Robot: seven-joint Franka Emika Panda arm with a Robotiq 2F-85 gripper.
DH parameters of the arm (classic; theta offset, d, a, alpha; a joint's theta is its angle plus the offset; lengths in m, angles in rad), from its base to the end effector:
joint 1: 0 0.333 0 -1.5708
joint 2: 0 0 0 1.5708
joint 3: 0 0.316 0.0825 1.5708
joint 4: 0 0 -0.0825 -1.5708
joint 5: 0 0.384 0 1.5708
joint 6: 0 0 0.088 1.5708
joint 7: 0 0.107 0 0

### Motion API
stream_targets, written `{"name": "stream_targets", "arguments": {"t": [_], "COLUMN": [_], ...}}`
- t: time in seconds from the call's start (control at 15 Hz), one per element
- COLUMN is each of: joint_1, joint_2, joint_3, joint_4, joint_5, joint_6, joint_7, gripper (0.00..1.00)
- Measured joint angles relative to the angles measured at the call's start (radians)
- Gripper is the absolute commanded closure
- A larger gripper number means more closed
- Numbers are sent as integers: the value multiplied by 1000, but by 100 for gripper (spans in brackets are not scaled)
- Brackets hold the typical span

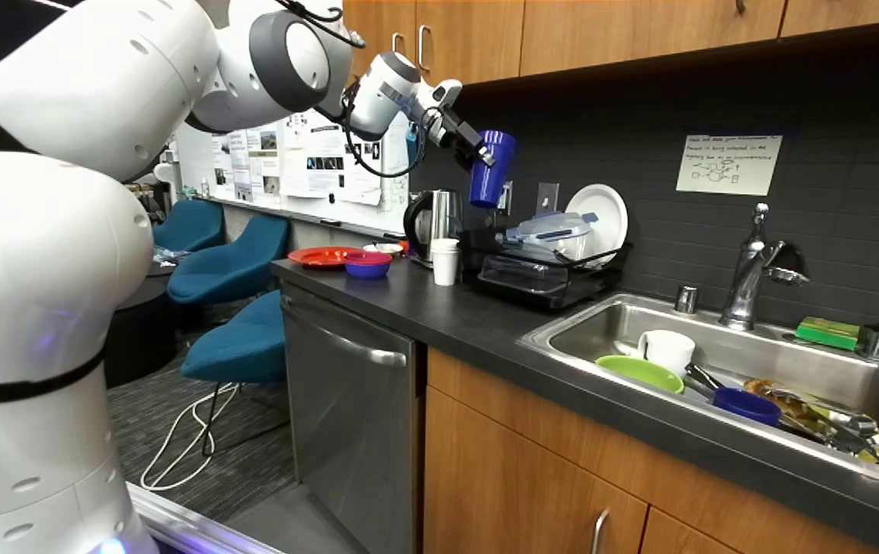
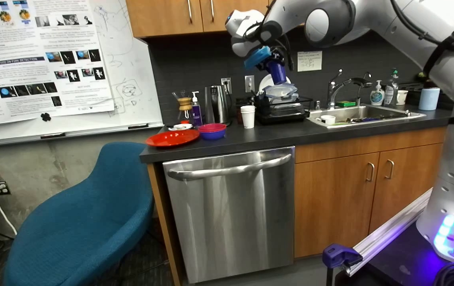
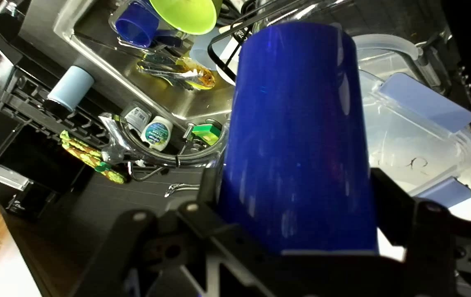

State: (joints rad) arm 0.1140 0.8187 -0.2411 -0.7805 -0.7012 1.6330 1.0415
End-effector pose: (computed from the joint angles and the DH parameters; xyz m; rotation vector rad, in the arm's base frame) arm 0.7603 -0.0767 0.5003 2.0104 -1.1790 0.5669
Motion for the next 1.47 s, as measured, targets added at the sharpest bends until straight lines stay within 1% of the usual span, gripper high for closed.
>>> {"name": "stream_targets", "arguments": {"t": [0.33, 0.67, 0.93, 1.47], "joint_1": [-30, -60, -90, -153], "joint_2": [69, 98, 115, 161], "joint_3": [18, -3, -22, -22], "joint_4": [79, 128, 132, 134], "joint_5": [66, 59, 56, 82], "joint_6": [-2, -55, -91, -117], "joint_7": [-42, -42, -42, -40], "gripper": [40, 40, 40, 40]}}
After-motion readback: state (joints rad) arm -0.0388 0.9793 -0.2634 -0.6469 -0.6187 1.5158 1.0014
